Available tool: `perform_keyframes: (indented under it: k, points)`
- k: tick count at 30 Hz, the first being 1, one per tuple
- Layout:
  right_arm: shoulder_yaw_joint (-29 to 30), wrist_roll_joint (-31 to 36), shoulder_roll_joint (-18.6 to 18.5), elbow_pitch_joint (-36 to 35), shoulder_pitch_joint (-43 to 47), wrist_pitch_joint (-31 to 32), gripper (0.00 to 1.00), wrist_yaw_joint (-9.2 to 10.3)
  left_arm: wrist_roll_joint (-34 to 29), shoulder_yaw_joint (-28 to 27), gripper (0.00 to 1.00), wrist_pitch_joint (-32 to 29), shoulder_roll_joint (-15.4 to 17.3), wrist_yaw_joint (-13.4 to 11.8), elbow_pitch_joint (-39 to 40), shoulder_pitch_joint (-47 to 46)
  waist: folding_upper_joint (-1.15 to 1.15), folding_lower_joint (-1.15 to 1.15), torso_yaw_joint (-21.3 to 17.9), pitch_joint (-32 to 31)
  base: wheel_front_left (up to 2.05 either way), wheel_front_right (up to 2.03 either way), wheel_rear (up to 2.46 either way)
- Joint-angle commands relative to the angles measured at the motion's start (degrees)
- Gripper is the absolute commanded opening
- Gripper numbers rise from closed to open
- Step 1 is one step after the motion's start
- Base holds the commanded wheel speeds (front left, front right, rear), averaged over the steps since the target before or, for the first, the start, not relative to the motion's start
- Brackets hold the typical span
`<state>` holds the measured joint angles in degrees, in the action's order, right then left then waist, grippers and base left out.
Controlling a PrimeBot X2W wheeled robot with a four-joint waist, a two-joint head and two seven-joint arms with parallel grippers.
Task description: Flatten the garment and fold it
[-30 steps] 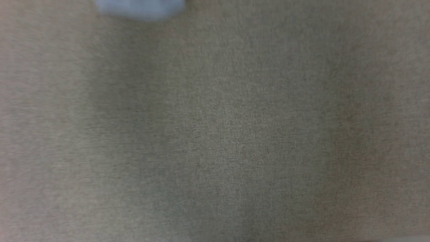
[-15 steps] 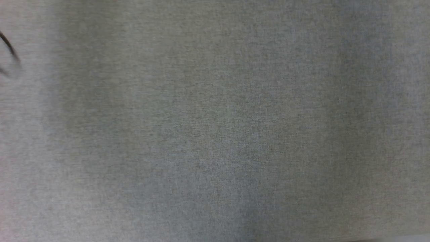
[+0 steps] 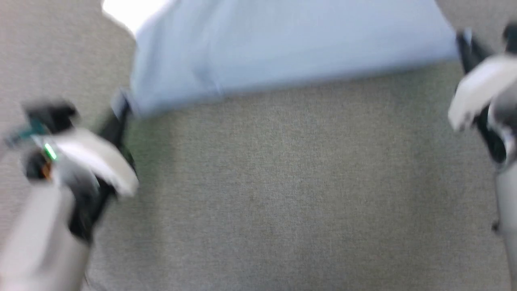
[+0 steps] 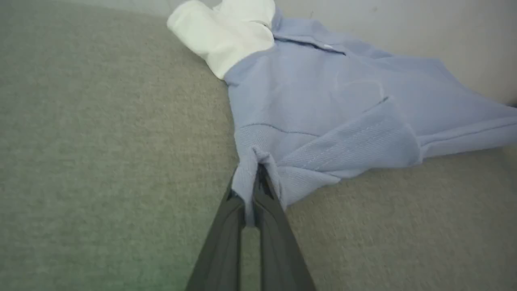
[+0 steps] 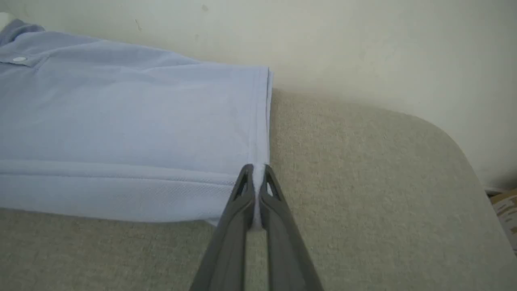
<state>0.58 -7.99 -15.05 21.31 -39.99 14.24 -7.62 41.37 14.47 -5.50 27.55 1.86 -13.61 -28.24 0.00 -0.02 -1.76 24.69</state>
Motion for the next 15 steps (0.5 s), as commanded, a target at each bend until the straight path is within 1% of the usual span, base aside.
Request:
perform_keyframes:
  k: [1,4,5,9,13,15]
  points:
    - [1.29,-0.33,0.31,-1.82,4.21,1.26,0.0,0.13,1.47,0.66,0.0,-1.05,-0.46,-0.48,2.14,5.18,0.0,0.02,1.71,-5.18,0.0,0.0,0.0]
    - [2.78,0.58,0.56,-4.83,10.97,3.56,0.0,0.13,3.02,1.73,0.0,-2.67,-0.84,-1.46,5.62,12.96,0.0,0.02,2.08,-7.07,0.0,0.0,0.0]
    - [2.78,0.58,0.56,-4.83,10.97,3.56,0.0,0.13,3.02,1.73,0.0,-2.67,-0.84,-1.46,5.62,12.96,0.0,0.02,2.08,-7.07,0.0,0.0,0.0]
    - [4.48,1.73,1.16,-8.01,19.42,7.28,0.0,0.13,4.04,2.85,0.0,-4.16,-0.96,-3.26,9.37,20.81,0.0,0.02,2.57,-8.97,0.0,0.0,0.0]
    - [7.06,1.89,2.78,-10.97,26.82,11.89,0.0,0.13,4.04,4.07,0.0,-5.92,-0.15,-4.94,11.61,26.73,0.0,0.02,2.78,-10.51,0.0,0.0,0.0]
    - [9.03,1.64,4.45,-12.97,30.41,14.05,0.0,0.13,4.32,4.63,0.0,-6.85,0.12,-5.57,12.48,29.19,0.0,0.02,2.91,-11.13,0.0,0.0,0.0]
